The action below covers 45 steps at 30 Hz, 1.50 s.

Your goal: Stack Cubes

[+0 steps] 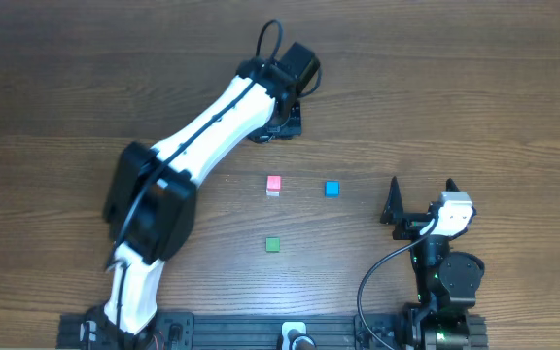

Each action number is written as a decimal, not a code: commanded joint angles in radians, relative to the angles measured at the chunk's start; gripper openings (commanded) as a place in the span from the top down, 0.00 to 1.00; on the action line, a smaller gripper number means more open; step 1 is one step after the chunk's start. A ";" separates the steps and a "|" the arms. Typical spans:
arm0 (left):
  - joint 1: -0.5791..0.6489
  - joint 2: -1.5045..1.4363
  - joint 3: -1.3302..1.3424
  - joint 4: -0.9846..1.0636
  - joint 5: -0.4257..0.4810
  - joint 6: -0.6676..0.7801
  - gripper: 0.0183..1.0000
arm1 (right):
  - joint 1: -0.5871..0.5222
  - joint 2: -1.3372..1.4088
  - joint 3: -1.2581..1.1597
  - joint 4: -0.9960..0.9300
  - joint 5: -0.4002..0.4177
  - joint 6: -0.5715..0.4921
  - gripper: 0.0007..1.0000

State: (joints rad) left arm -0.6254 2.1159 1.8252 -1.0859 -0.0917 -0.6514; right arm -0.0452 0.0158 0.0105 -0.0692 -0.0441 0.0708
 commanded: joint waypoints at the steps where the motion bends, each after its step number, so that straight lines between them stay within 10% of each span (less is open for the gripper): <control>1: -0.069 -0.166 -0.049 -0.014 -0.020 -0.026 0.83 | -0.006 -0.009 -0.006 -0.002 -0.011 -0.006 0.01; 13: -0.152 -0.347 -0.427 0.117 -0.056 -0.168 0.84 | -0.006 -0.009 -0.006 -0.002 -0.011 -0.006 0.01; 45: -0.149 -0.245 -0.452 0.177 -0.055 -0.168 0.84 | -0.006 -0.009 -0.006 -0.001 -0.011 -0.006 0.01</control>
State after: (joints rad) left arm -0.7822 1.8378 1.3777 -0.9077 -0.1326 -0.8062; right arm -0.0452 0.0158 0.0105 -0.0692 -0.0441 0.0708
